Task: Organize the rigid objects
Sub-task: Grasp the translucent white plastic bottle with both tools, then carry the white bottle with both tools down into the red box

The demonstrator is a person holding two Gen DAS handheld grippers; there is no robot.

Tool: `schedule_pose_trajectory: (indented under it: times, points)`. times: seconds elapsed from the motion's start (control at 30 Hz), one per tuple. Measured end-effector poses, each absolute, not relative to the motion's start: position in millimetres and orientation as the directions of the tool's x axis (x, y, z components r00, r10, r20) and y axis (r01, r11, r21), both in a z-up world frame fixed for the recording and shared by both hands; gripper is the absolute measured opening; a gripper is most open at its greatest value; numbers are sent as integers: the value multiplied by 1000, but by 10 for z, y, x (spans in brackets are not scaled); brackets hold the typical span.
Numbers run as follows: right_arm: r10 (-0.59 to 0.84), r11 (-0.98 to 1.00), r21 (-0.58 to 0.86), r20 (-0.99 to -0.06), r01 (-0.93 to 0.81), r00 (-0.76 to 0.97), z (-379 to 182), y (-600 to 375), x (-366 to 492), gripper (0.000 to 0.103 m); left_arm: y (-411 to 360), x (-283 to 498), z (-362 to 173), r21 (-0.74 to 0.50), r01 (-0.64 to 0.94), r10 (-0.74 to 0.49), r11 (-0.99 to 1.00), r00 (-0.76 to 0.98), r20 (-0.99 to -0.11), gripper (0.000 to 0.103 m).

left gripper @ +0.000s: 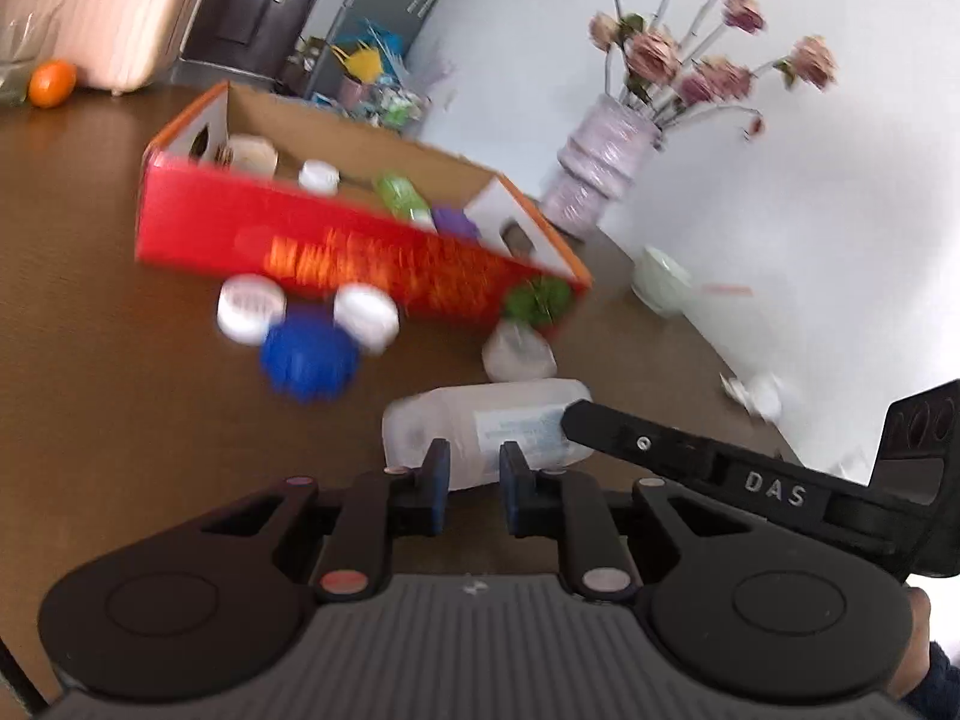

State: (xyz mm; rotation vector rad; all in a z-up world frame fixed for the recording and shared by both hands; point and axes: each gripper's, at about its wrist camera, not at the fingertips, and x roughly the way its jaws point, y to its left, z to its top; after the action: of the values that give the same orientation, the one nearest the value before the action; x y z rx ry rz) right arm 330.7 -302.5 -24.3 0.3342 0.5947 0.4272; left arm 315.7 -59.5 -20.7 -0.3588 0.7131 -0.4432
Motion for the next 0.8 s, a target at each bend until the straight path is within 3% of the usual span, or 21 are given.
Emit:
schedule_pose_trajectory:
  times: [0.1,0.43,0.57,0.8]
  points:
    - [494,847,450,-470,-283,732,-328,-3007,2838,23,-507,2827,-263,-498,231,-510,836,662,-549,19]
    - [563,798,515,-450,-313,694,-446,-2957,2065,26,-418,2130,-260,-443,265,-498,856,652,-572,19]
    - [582,774,555,-431,-306,690,-461,-3022,1933,26,-396,2067,-250,-409,244,-460,880,655,-599,36]
    - [561,777,558,-406,-291,721,-383,-3060,1963,32,-298,2157,-49,-401,242,-448,883,688,-571,44]
